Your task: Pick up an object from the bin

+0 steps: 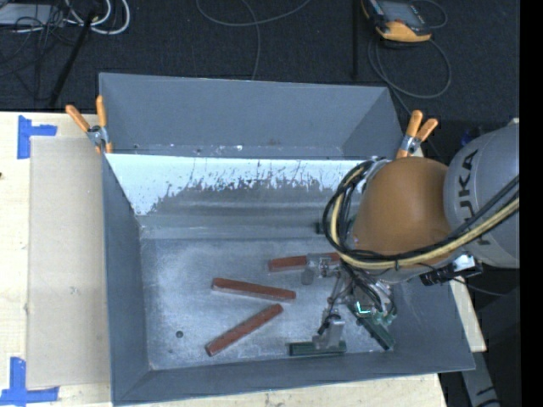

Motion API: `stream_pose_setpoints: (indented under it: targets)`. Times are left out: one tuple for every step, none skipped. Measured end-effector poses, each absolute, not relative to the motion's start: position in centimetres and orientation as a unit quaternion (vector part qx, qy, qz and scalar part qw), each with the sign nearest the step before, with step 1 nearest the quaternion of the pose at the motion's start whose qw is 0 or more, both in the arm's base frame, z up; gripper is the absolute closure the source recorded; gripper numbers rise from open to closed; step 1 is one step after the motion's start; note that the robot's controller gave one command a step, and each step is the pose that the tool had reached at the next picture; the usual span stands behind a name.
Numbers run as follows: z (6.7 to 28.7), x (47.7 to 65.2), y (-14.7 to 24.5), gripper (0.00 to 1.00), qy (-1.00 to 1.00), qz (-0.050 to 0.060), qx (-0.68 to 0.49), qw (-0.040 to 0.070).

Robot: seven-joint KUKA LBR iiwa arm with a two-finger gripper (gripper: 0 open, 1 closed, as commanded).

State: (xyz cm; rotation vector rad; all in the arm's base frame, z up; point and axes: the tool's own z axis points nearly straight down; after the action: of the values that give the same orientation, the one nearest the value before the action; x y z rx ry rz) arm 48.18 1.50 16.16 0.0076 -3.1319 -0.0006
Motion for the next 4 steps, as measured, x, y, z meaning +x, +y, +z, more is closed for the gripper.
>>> stream_pose_setpoints:
  targets:
    - [6.8, 48.1, 7.0, 0.00, -1.000, -0.001, 0.022, -0.004]
    - [7.0, 54.5, 4.8, 0.00, -0.998, 0.000, 0.061, -0.003]
    - [7.0, 49.7, 7.9, 0.00, -0.978, 0.000, 0.209, 0.000]
    - [10.7, 57.0, 4.7, 0.00, -0.987, 0.000, 0.160, -0.003]
